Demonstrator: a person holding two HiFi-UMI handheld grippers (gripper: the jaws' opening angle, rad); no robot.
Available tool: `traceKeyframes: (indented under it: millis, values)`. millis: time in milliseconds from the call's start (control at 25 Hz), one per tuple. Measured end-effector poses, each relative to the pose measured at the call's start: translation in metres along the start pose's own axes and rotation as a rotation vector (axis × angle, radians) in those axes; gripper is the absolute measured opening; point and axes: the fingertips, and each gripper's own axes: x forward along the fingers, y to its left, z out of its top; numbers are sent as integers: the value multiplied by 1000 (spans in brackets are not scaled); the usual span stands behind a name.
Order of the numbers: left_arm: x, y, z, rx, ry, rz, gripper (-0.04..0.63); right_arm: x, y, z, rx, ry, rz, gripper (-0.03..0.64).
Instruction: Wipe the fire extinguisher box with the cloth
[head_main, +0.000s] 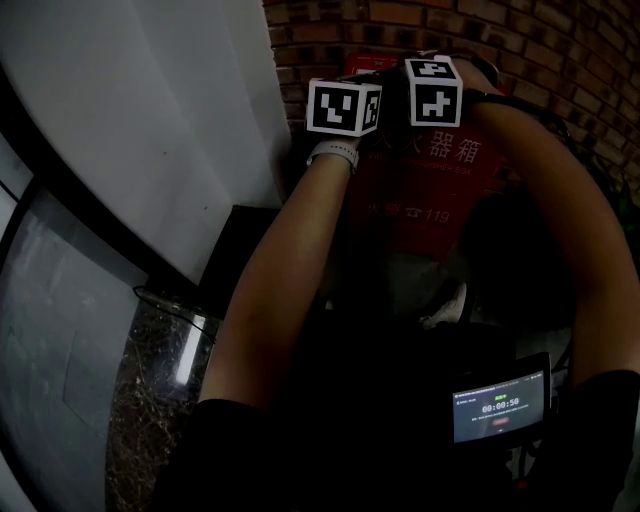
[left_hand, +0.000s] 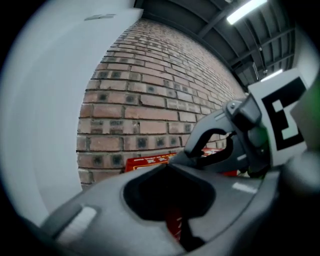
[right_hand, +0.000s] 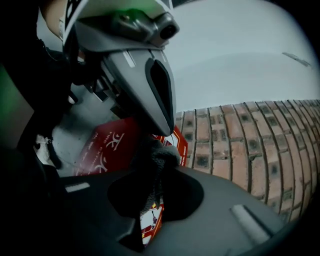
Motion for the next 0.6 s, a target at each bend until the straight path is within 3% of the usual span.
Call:
traceKeyframes:
  millis: [400,600]
  values:
    - [-2,-3,1,-94,28,-7,3,-34,20,9,-56,-22,18,31]
    - [-5,-30,15,-33,-7,-22,3,-49,-10,-28,-9,25,-53,31]
